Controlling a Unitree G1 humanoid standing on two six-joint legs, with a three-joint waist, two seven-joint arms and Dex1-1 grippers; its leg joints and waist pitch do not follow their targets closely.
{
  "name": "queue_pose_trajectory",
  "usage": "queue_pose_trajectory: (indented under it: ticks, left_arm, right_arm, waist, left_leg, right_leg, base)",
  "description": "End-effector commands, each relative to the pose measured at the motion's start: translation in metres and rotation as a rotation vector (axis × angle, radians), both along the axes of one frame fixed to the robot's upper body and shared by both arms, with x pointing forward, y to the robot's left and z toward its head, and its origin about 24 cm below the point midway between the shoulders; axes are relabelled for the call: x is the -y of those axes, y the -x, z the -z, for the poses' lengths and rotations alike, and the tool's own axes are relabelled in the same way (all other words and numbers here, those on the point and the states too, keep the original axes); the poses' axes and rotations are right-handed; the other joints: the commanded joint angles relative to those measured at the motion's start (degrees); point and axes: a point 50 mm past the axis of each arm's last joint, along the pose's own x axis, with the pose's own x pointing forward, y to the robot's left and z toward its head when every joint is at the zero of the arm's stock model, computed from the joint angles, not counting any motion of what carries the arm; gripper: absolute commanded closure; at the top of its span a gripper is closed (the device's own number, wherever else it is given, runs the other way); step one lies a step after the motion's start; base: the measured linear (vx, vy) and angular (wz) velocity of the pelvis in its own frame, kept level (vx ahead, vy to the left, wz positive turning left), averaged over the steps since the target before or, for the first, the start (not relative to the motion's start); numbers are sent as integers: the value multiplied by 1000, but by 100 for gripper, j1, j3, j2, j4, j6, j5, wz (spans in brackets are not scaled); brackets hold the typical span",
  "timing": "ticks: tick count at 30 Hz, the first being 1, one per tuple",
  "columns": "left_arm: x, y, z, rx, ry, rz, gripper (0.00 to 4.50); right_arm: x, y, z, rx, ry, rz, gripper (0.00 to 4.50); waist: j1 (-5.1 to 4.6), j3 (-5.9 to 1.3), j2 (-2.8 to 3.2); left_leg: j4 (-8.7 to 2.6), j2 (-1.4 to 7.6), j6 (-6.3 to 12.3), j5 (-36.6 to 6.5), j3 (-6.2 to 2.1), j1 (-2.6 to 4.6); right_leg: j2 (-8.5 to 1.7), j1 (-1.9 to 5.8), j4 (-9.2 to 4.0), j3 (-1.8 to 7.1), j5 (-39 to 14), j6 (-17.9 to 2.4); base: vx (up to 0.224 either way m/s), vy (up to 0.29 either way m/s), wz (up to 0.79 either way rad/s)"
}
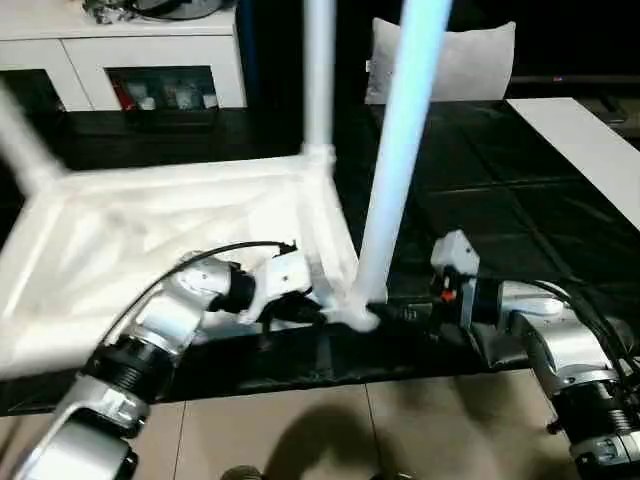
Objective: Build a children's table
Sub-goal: Rotate leg to tighten
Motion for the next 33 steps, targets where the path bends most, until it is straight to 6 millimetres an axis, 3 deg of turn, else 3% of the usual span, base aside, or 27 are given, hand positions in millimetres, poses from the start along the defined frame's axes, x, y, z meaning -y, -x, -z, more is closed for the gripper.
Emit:
queue_pose_trajectory:
  ticks: [1, 4, 7, 9, 19, 25, 28, 33]
  left_arm:
    - [10, 4, 1, 3, -36, 114, 450]
    - [11, 3, 0, 9, -43, 144, 450]
    - [12, 2, 0, 11, -48, 170, 450]
    - [12, 2, 0, 11, -48, 173, 450]
    - [10, 0, 2, 11, -49, 178, 450]
    - [7, -2, 3, 1, -40, 152, 450]
    - [8, -3, 1, -19, 21, 65, 450]
    - [19, -5, -6, -35, 145, -146, 450]
  right_arm:
    - [-2, 0, -5, 20, 29, -62, 25]
    - [-5, 1, -4, 10, 46, -103, 61]
    - [-6, -1, -2, 15, 64, -110, 68]
    - [-7, -2, -2, 13, 67, -108, 102]
    - [-8, -3, 2, -28, 80, -123, 181]
    - [-11, -1, 5, -56, 52, -124, 191]
    - [-18, 1, 6, -90, -1, -86, 191]
    - [-39, -5, 14, -115, -38, 99, 194]
  waist:
    - [-44, -393, -13]
    - [-32, -411, -21]
    - [-39, -412, -23]
    - [-38, -411, -24]
    - [-46, -394, -41]
    - [-52, -394, -42]
    - [-58, -384, -37]
    - [-161, -363, -10]
  left_leg:
    - [-449, 86, 284, -1561, 79, 0]
    - [-443, 85, 285, -1445, 79, 6]
    - [-430, 70, 286, -1382, 89, -2]
    - [-432, 80, 277, -1391, 87, 5]
    - [-436, 68, 278, -1500, 87, 22]
    - [-438, 68, 273, -1522, 83, 21]
    - [-444, 72, 260, -1519, 80, 22]
    - [-460, 63, 106, -1722, 51, 21]
  right_leg:
    - [-284, 354, -472, 276, -2246, -890]
    - [-289, 360, -469, 286, -2225, -883]
    - [-291, 361, -473, 282, -2289, -853]
    - [-294, 356, -474, 284, -2316, -844]
    - [-285, 343, -523, 266, -2711, -684]
    - [-285, 342, -525, 264, -2722, -676]
    - [-288, 341, -522, 259, -2742, -702]
    - [-290, 333, -545, 229, -3056, -592]
  base:
    - [0, 0, 0]
    - [0, 0, 0]
    - [0, 0, 0]
    - [0, 0, 0]
    - [0, 0, 0]
    - [0, 0, 0]
    - [0, 0, 0]
    - [0, 0, 0]
